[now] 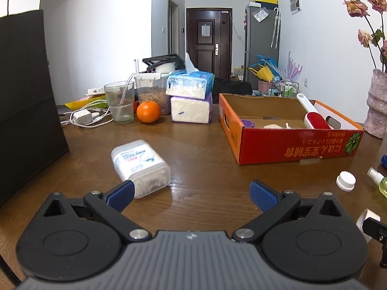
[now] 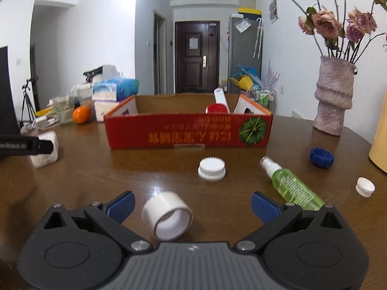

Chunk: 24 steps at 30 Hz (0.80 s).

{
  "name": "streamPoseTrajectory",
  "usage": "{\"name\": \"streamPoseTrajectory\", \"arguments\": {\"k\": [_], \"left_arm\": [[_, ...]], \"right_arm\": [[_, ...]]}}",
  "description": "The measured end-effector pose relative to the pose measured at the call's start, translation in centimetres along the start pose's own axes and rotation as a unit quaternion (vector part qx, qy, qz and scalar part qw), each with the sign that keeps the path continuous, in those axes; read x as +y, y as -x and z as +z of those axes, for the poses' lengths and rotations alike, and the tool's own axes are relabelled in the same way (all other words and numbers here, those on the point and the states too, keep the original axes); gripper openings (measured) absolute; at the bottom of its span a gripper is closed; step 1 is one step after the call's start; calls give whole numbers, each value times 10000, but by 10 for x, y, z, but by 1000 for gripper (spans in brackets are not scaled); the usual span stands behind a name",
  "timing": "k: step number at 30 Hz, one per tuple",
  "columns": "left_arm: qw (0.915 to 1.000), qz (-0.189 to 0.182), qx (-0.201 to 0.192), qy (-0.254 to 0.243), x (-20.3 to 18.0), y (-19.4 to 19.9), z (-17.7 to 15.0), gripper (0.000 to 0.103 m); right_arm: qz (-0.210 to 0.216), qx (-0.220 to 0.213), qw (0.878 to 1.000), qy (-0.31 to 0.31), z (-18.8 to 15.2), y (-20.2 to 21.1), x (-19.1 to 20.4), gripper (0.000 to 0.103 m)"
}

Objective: Organize rigid objects
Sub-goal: 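Move the right tool to the white tape roll and grasp it, then grasp the white cotton-bud box with the left gripper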

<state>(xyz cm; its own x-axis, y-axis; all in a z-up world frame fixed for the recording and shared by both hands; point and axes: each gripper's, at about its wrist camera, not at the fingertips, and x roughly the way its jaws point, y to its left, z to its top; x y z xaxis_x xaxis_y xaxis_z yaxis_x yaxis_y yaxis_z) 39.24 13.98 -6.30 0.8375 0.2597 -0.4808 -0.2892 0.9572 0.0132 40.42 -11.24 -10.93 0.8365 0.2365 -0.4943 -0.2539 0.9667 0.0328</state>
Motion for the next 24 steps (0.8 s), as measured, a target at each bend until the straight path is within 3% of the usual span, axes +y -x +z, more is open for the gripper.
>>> {"name": "streamPoseTrajectory", "arguments": {"k": [2,6,8,10,14,24], "left_arm": [[10000,-32,25,32,4,2,-2,103],[9999,-65,72,89,9,1,-4,103],[9999,-84,96,101,11,1,-5,103],[9998,-108,121,118,12,0,-5,103],[9997,-128,144,144,14,-3,-6,103],[9988,154,234,398,30,-20,-3,103]], "right_arm": [[2,110,9999,84,-2,-4,4,101],[142,352,9992,130,-3,-13,6,89],[224,441,9987,89,-3,-17,5,78],[360,522,9980,77,-3,-20,4,48],[463,460,9978,114,-3,-19,6,46],[141,268,9995,-121,3,-20,3,46]]}}
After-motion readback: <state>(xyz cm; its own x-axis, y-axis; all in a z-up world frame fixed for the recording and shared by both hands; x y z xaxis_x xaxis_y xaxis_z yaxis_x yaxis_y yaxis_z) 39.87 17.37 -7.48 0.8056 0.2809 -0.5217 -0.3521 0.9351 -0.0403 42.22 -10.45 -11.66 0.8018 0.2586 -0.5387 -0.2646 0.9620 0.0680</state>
